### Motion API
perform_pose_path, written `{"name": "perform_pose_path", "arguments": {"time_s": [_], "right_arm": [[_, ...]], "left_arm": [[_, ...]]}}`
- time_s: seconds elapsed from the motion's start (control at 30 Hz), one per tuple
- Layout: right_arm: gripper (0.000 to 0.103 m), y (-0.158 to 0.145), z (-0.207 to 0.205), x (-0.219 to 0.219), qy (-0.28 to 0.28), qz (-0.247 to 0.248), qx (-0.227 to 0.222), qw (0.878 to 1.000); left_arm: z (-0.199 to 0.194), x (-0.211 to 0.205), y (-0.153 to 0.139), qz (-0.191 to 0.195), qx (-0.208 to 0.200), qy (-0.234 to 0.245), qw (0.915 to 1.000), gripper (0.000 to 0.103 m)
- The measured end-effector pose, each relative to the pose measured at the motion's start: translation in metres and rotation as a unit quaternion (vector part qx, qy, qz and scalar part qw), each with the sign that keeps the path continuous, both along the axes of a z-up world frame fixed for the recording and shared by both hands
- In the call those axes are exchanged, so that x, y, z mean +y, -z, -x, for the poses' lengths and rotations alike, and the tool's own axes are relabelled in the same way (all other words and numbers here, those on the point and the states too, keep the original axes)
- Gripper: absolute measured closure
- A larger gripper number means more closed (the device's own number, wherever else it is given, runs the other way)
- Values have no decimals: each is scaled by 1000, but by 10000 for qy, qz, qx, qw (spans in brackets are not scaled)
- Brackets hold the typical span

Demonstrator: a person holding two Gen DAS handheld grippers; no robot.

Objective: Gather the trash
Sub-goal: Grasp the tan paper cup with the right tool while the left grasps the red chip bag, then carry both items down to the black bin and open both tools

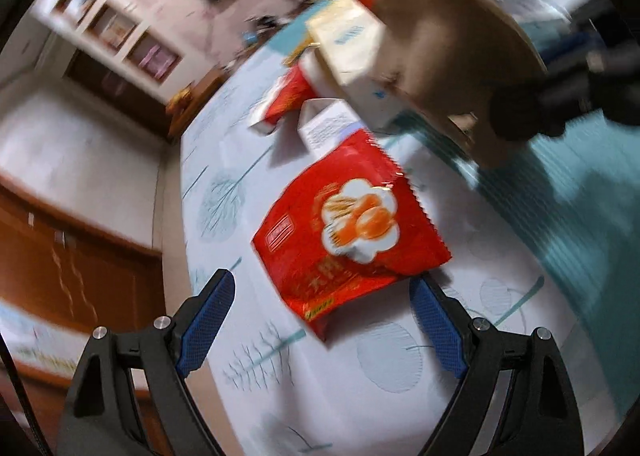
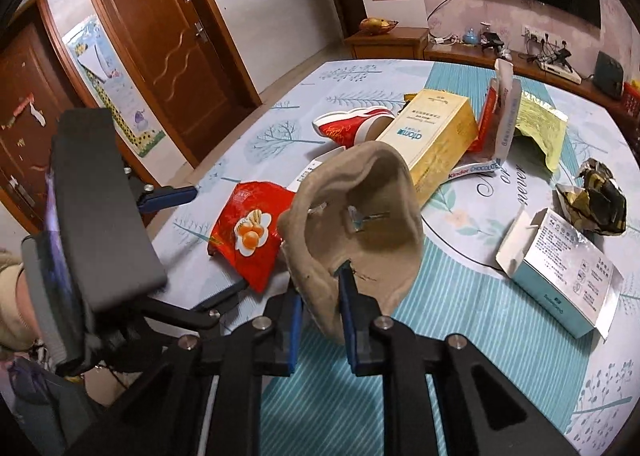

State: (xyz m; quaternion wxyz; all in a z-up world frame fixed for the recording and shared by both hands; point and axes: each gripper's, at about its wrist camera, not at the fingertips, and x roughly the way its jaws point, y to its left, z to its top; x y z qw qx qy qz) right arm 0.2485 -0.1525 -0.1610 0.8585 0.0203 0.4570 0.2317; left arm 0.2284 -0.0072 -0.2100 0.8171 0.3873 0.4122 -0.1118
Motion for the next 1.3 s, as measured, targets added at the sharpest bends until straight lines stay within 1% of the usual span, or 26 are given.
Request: {"name": "perform_pose_path", "arguments": {"time_s": [0.07,0.1,0.17,0.23,0.3,0.4,0.53,0.57,0.6,0.63,0.67,0.7,0.73,0.77,0.8,0.9,0.97,1.03,1.1,1.13,1.17,1.23,1.3], "right_arm": [[86,0,-1,-4,25,-112,40,9999],[86,0,0,-5,24,-139,49,9999],[86,0,0,-5,-8,-161,56,9999],[86,2,0,-5,-40,-211,101,9997],[86,2,-1,-7,-49,-264,137,9995],[86,2,-1,-9,-33,-356,189,9992],[86,2,-1,-12,-25,-401,208,9990],[86,2,-1,-13,-26,-413,219,9989],[86,2,0,-13,-24,-430,229,9988],[86,2,0,-14,-17,-451,242,9987],[86,2,0,-15,4,-476,257,9985],[87,2,-1,-16,21,-483,258,9985],[87,1,-1,-17,55,-504,262,9984],[87,0,0,-19,85,-536,277,9981],[87,0,0,-20,113,-561,293,9979],[90,-3,2,-23,199,-616,328,9974],[92,-8,6,-25,255,-646,322,9971],[92,-13,10,-26,312,-673,306,9968],[92,-19,19,-25,406,-679,258,9965],[92,-22,23,-25,447,-684,250,9963],[92,-26,27,-25,503,-698,251,9960],[92,-35,40,-25,666,-730,234,9948],[92,-46,52,-25,789,-784,213,9936]], "left_arm": [[-3,-5,1,-147,53,352,9993,15],[-5,-7,1,-177,105,446,9988,15],[-12,-11,-1,-149,291,642,9974,15],[-22,-10,-2,14,590,767,9953,15],[-35,-7,-3,209,898,792,9926,15],[-58,-1,-2,556,1492,703,9847,15],[-79,5,2,935,1952,567,9747,15],[-81,6,3,1008,2027,534,9726,18],[-82,7,6,1114,2114,519,9696,29],[-84,7,5,1274,2257,519,9644,38],[-87,8,4,1391,2358,501,9605,57],[-88,7,2,1445,2369,452,9597,71],[-86,7,2,1413,2302,376,9621,74],[-86,8,2,1409,2289,324,9627,87],[-84,9,2,1433,2291,264,9624,90],[-75,18,-3,1637,2355,-38,9580,94],[-70,24,-9,1809,2345,-195,9549,95],[-61,30,-22,2035,2277,-432,9512,95],[-51,37,-33,2269,2191,-694,9464,95],[-43,42,-42,2407,2082,-930,9434,95],[-38,46,-47,2518,2047,-1057,9400,95],[-19,53,-62,2744,1868,-1329,9339,95],[6,55,-79,2974,1810,-1414,9267,95]]}}
